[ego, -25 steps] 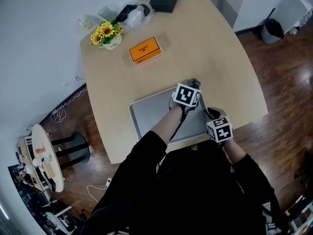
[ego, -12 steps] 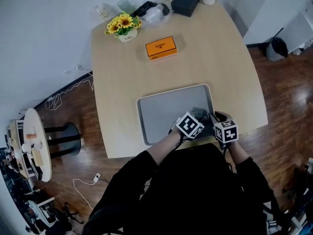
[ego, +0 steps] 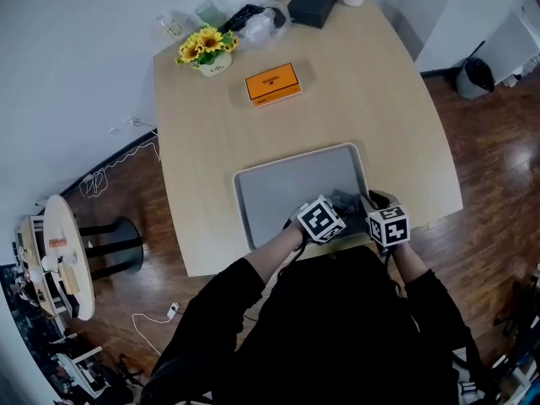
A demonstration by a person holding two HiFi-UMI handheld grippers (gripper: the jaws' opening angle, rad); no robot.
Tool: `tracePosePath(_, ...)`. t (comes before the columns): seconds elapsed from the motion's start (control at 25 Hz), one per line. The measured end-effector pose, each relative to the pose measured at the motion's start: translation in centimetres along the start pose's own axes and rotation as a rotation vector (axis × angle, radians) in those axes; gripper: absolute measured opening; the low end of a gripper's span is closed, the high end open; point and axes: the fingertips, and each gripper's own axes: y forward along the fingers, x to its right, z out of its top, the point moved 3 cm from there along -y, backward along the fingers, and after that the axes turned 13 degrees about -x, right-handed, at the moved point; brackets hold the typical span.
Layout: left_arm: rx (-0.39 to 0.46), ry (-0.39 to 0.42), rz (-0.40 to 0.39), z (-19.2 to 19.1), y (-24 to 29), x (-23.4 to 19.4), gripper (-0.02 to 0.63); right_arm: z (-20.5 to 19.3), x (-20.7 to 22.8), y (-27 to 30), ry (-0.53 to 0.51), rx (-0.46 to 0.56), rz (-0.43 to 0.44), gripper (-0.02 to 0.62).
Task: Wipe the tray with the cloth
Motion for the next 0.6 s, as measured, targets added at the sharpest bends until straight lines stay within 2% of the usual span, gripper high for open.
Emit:
tracePosePath(0.2,0.020,-0.036,0.167,3.8,-4.0,-8.9,0.000,0.1,0.0,0.0,-0.005,0.012,0.007,0.080)
tracePosePath(0.32,0.011,-0.079,0.226,5.4,-5.7,-12.4,0.000,0.1,0.0,0.1,-0.008,0.018,0.012,0.080)
tracePosePath(0.48,0.014,-0.118,0.226,5.8,-5.8,-12.9,0.000,0.0,0.2,0.1,-0.002,0.019,0.019,0.080)
tracePosePath(0.6,0.025,-0.141,0.157,4.9,-5.0,-10.8,0.000,-0.2,0.3,0.0,-0.001,0.012,0.022,0.080)
